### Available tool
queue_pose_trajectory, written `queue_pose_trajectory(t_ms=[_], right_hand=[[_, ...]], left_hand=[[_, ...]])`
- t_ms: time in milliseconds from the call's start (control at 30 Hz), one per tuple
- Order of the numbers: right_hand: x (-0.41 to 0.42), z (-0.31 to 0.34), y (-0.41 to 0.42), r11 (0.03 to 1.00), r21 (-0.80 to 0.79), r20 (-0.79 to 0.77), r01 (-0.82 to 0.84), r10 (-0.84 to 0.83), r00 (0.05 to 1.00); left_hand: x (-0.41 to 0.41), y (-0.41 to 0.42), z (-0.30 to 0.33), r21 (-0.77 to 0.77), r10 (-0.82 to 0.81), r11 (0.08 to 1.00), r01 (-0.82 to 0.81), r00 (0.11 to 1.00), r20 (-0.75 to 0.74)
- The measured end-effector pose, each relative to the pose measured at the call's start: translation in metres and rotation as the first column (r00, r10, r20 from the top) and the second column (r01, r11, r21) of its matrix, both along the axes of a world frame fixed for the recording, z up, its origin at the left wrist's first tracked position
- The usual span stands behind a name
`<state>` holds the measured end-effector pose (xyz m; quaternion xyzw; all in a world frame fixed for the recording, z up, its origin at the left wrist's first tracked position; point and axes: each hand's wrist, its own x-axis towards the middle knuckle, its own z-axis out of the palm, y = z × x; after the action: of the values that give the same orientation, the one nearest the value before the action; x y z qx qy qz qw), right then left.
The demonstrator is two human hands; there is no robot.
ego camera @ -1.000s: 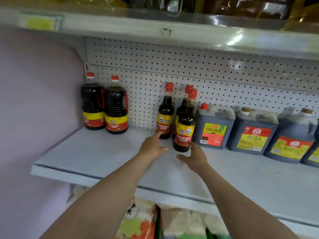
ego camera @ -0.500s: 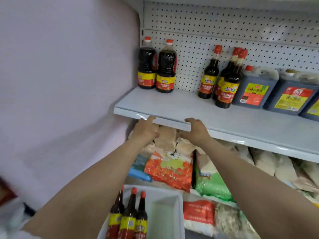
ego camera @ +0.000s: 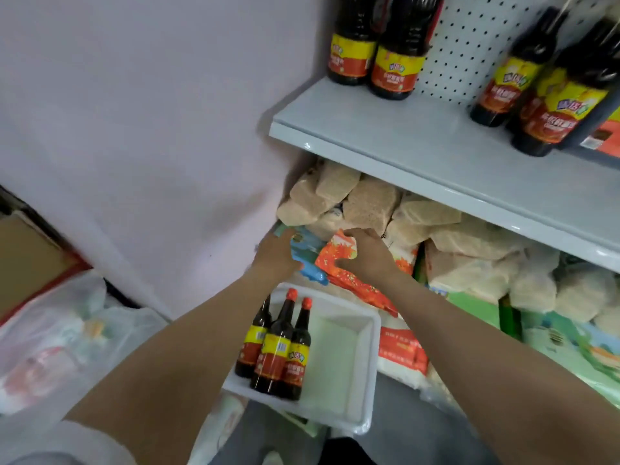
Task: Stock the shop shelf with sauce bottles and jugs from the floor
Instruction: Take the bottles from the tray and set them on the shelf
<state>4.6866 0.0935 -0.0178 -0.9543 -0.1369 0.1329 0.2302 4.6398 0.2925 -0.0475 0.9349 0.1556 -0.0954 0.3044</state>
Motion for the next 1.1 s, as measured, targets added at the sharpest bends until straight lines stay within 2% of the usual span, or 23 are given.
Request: queue_pose_trajectory(t_ms=[267,567,767,900,1033,1100], right_hand=[[0.013,-0.100,-0.012,0.998,-0.055,-0.294,-0.042,0.024,0.956],[0.036,-0.212,-0.037,0.987,-0.104,-0.509,-0.123,0.054,0.859],[0.040,-0.265,-0.037,0.979,-0.114,-0.587,-0.171,0.072,0.806],[0.036,-0.283,-0.037,0.983,-0.093,-0.598,-0.159,0.073,0.798],[0.024,-0.286,-0.040,0.993,-0.063,-0.620,-0.101,0.040,0.784],[0.016,-0.283,-0.042,0.996,-0.051,-0.617,-0.078,0.030,0.787]], left_hand=[[0.001,-0.012,-0.093,-0.038,0.097,0.994,-0.106,0.977,-0.192],[0.024,-0.036,-0.206,-0.047,0.229,0.963,-0.267,0.893,-0.388],[0.029,-0.035,-0.259,-0.067,0.316,0.918,-0.391,0.824,-0.470],[0.025,-0.030,-0.280,-0.044,0.334,0.908,-0.418,0.780,-0.530],[0.023,-0.029,-0.280,0.035,0.288,0.949,-0.314,0.814,-0.505],[0.018,-0.031,-0.272,-0.013,0.251,0.956,-0.293,0.842,-0.477]])
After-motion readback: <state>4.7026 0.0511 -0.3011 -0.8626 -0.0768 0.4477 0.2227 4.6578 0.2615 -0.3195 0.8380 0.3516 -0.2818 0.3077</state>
